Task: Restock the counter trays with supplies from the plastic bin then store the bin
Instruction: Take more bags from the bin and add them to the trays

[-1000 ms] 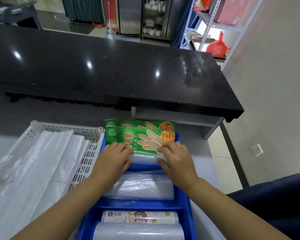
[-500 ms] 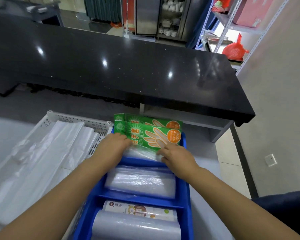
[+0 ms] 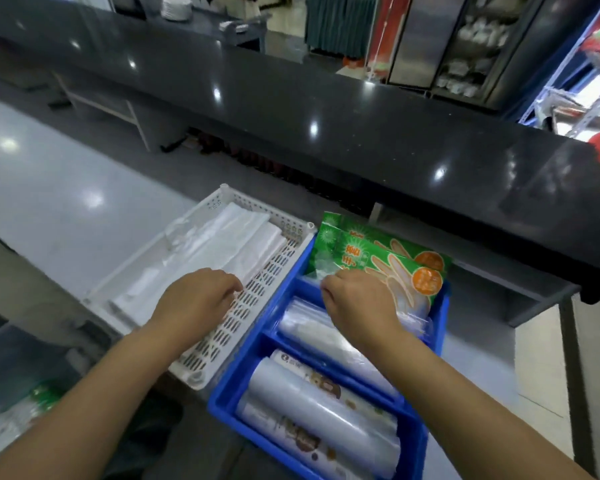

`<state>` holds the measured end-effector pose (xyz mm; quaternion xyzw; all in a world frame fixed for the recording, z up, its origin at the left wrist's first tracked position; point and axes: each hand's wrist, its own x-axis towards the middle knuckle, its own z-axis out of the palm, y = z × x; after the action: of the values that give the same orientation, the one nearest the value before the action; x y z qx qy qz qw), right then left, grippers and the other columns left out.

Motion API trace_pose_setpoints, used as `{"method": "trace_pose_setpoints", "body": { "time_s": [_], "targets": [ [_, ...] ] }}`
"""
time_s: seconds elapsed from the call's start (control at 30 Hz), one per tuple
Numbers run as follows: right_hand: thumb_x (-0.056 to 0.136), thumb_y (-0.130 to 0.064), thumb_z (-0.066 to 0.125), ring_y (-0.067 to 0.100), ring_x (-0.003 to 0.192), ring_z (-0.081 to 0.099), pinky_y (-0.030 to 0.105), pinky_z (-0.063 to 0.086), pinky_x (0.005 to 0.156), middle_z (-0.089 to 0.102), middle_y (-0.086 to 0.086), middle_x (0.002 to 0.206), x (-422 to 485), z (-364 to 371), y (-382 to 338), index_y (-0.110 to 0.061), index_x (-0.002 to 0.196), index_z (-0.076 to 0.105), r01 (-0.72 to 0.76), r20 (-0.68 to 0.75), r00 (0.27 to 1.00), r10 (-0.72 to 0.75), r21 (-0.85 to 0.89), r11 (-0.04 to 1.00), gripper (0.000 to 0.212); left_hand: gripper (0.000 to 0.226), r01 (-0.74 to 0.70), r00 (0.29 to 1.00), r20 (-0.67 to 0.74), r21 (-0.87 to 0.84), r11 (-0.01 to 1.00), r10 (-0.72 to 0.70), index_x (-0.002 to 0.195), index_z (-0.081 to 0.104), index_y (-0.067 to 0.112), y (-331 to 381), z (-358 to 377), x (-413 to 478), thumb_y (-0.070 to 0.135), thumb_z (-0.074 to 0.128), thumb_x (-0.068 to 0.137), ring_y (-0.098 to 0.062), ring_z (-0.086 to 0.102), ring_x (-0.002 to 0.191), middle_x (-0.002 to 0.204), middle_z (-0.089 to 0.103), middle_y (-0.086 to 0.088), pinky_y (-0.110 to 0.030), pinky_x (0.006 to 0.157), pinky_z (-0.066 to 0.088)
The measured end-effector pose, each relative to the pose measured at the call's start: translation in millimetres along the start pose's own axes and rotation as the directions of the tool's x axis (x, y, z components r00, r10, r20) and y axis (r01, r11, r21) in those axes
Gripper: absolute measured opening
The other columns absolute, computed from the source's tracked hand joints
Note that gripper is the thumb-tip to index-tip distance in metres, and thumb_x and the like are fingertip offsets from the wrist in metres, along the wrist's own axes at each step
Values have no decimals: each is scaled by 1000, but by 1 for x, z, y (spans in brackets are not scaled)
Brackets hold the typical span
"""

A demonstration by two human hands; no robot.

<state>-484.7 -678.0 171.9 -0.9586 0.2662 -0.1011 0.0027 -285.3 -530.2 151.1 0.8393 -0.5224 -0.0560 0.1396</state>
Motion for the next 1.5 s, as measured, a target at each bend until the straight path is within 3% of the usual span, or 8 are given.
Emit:
{"method": "trace_pose_setpoints", "body": {
  "time_s": [0.17, 0.27, 0.4, 0.53, 0.73, 0.97, 1.13, 1.5],
  "targets": [
    [78, -7, 54, 31, 58, 52, 32, 31, 47, 59, 9, 64, 13, 7, -88, -10, 66, 56, 188, 74, 978, -193, 67, 980, 13, 22, 103, 995, 11, 4, 995, -103, 109, 60, 35, -45, -18, -54, 32, 47, 92, -12, 58, 95, 100, 66, 12, -28, 67, 43],
    [83, -12, 52, 31, 57, 53, 31, 32, 46, 58, 8, 64, 25, 14, -152, -10, 64, 52, 279, 78, 955, -286, 86, 956, 19, 22, 160, 987, -23, -36, 986, -161, 109, 63, 29, -89, -31, -94, 28, 51, 91, -16, 60, 97, 104, 67, 7, -31, 73, 48],
    [86, -14, 47, 31, 63, 52, 27, 16, 44, 56, 8, 69, 43, 31, -250, -13, 67, 47, 376, 148, 910, -387, 97, 922, 18, 18, 243, 969, -25, -54, 969, -245, 99, 67, 26, -166, -45, -159, 26, 51, 90, -19, 59, 96, 100, 68, 3, -33, 74, 48],
    [86, -19, 49, 28, 67, 59, 37, 48, 55, 63, 7, 75, 53, 55, -357, -13, 77, 58, 430, 201, 867, -455, 159, 889, 14, 16, 385, 923, -3, -35, 922, -385, 92, 66, 19, -263, -52, -230, 21, 50, 89, -25, 61, 88, 95, 68, -4, -34, 68, 47],
    [89, -21, 46, 28, 68, 60, 34, 43, 53, 64, 4, 79, 53, 113, -471, -15, 78, 60, 457, 277, 820, -501, 211, 864, 18, 19, 600, 800, -2, -17, 800, -600, 103, 66, 29, -382, -62, -326, 30, 52, 90, -20, 62, 96, 109, 68, 4, -28, 68, 45],
    [90, -24, 49, 28, 70, 61, 30, 35, 54, 68, 8, 82, 62, 185, -516, -13, 83, 63, 418, 423, 769, -479, 235, 878, 18, 20, 727, 687, 87, -70, 683, -722, 102, 64, 30, -441, -46, -381, 29, 49, 90, -20, 62, 91, 105, 67, 4, -29, 70, 49],
    [90, -20, 49, 25, 58, 42, 28, 23, 47, 48, 4, 58, 88, 246, -525, -17, 60, 44, 365, 544, 730, -413, 201, 909, 30, 20, 770, 637, 154, -82, 633, -755, 101, 66, 27, -465, -24, -393, 28, 49, 91, -18, 63, 86, 98, 68, 4, -29, 69, 50],
    [92, -16, 44, 31, 93, 64, 34, 50, 75, 69, 12, 104, 137, 399, -583, -13, 99, 67, 479, 744, 411, -526, 315, 820, 24, 19, 856, 511, 241, -65, 512, -825, 100, 67, 25, -528, 41, -353, 23, 54, 88, -19, 62, 87, 95, 69, 3, -26, 62, 40]
  ]
}}
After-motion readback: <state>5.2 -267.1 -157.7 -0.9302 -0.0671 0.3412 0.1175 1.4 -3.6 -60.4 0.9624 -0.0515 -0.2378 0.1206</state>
